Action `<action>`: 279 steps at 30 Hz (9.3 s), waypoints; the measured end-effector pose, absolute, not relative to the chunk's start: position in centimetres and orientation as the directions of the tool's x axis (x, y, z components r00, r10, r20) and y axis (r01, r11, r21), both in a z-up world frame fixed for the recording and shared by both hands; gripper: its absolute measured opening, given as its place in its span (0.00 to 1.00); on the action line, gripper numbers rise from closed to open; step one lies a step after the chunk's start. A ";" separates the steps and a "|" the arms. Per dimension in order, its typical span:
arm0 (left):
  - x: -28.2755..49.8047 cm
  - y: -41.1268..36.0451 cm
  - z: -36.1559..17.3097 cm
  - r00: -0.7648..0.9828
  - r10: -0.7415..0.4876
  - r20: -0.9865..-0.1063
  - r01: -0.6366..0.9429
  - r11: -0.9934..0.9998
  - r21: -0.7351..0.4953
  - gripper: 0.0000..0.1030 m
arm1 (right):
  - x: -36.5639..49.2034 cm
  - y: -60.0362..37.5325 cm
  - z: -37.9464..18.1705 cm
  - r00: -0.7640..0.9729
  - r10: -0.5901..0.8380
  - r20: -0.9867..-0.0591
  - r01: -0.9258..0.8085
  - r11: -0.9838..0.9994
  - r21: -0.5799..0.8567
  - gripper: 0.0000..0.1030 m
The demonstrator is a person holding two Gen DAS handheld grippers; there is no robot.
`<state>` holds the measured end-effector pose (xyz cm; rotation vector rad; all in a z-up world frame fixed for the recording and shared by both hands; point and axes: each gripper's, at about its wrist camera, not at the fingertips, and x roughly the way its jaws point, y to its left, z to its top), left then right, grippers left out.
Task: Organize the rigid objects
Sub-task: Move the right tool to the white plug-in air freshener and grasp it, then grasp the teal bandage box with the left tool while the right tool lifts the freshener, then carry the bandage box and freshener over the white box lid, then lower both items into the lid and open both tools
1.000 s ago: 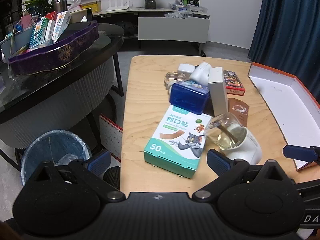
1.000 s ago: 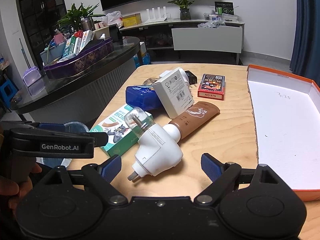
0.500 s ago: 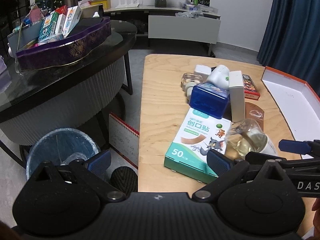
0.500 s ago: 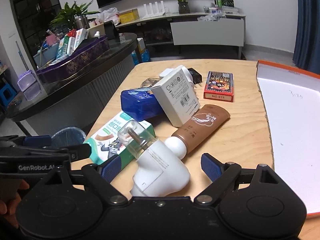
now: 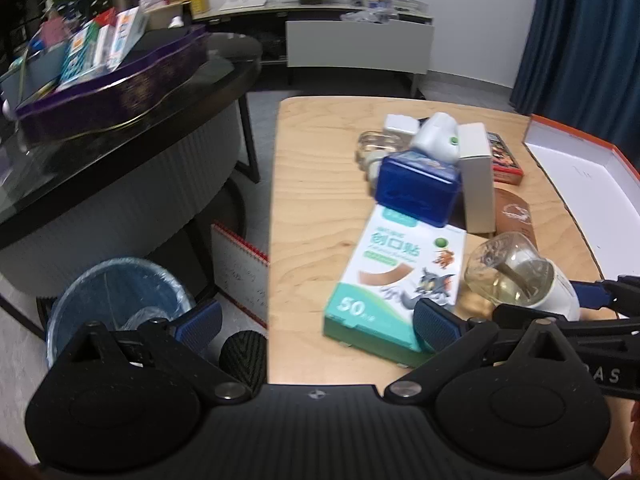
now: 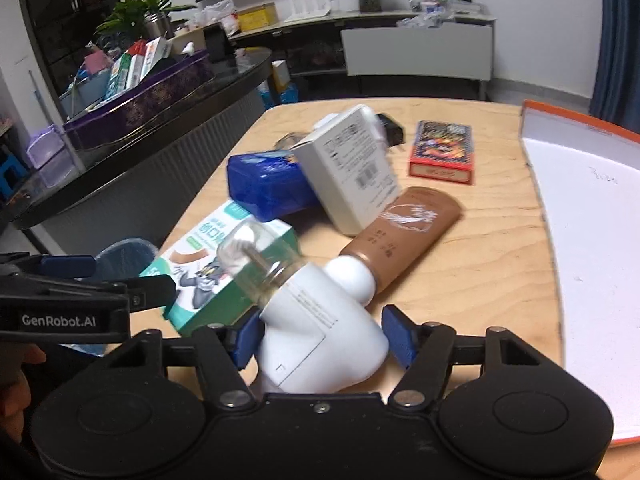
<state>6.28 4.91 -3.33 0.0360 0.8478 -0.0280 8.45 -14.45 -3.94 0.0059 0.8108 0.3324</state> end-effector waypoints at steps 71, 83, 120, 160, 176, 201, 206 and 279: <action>17.2 -22.1 2.9 0.652 -0.334 -0.681 0.285 0.940 -0.187 0.70 | 18.8 -41.7 5.4 0.810 0.040 -0.586 0.000 0.998 0.069 0.75; 17.8 -22.4 2.0 0.636 -0.330 -0.697 0.288 0.940 -0.182 0.70 | 20.7 -40.9 4.0 0.784 0.023 -0.620 -0.003 0.999 0.033 0.75; 18.1 -22.7 1.4 0.640 -0.318 -0.699 0.296 0.942 -0.158 0.70 | 21.5 -40.7 2.9 0.774 0.016 -0.633 -0.017 1.000 0.004 0.75; 18.3 -23.4 1.5 0.647 -0.330 -0.688 0.321 0.936 -0.148 0.70 | 20.5 -41.3 3.2 0.774 0.001 -0.633 0.000 1.000 0.001 0.75; 18.3 -23.5 1.3 0.638 -0.342 -0.689 0.334 0.930 -0.152 0.70 | 20.2 -40.8 3.4 0.769 0.003 -0.639 -0.009 1.000 -0.007 0.75; 18.6 -23.4 1.0 0.629 -0.343 -0.698 0.328 0.931 -0.161 0.70 | 21.4 -40.6 2.8 0.758 -0.001 -0.653 -0.020 0.999 -0.025 0.75; 18.6 -23.5 1.0 0.629 -0.344 -0.697 0.330 0.930 -0.161 0.70 | 21.4 -40.5 2.8 0.758 -0.001 -0.653 -0.022 0.999 -0.027 0.75; 17.6 -22.5 2.5 0.634 -0.292 -0.716 0.325 0.941 -0.096 0.95 | 16.8 -42.3 5.3 0.805 -0.057 -0.591 0.100 0.994 0.041 0.83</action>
